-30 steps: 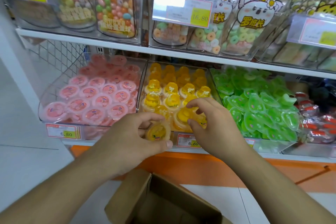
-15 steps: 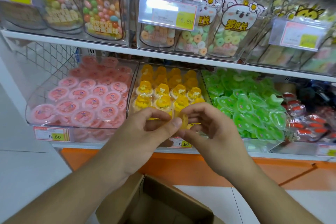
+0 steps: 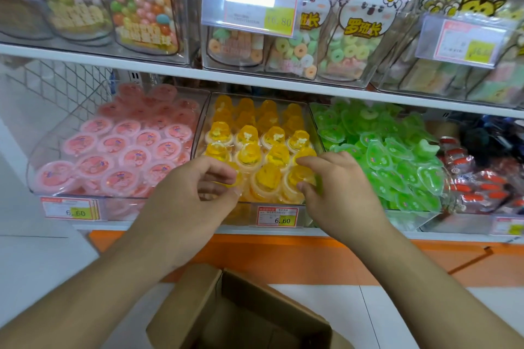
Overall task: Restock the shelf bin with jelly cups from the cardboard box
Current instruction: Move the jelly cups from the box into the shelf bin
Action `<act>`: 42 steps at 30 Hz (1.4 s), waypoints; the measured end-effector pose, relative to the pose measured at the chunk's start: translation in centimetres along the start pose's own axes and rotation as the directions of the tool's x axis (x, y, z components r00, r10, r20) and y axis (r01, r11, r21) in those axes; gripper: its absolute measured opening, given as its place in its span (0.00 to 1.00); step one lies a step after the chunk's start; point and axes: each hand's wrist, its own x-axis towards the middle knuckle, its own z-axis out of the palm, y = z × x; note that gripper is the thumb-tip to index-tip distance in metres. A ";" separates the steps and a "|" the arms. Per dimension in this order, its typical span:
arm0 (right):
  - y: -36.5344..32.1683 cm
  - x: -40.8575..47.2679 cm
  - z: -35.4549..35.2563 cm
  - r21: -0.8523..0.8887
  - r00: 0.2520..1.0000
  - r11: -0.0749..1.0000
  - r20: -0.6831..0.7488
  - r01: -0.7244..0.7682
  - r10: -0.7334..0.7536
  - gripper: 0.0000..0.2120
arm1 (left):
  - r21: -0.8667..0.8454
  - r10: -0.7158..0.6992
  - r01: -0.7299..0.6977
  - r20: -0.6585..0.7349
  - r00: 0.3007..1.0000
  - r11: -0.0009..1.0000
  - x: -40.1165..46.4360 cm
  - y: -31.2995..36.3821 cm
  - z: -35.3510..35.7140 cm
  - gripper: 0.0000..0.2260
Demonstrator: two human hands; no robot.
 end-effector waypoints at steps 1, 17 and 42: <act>-0.1 0.1 0.2 -0.007 1.000 1.000 0.006 -0.001 0.001 0.21 | 0.003 0.005 -0.005 0.000 1.000 1.000 0.1 -0.1 0.0 0.06; 0.4 -0.8 0.0 0.053 1.000 0.999 -0.019 0.009 -0.008 0.25 | 0.044 0.068 -0.071 0.063 0.996 0.996 -0.5 -1.2 -0.5 0.08; -2.2 -22.1 26.5 0.250 0.357 0.677 0.934 -0.692 0.020 0.25 | 0.306 -0.433 0.320 0.452 0.780 0.896 -6.4 -29.4 7.3 0.25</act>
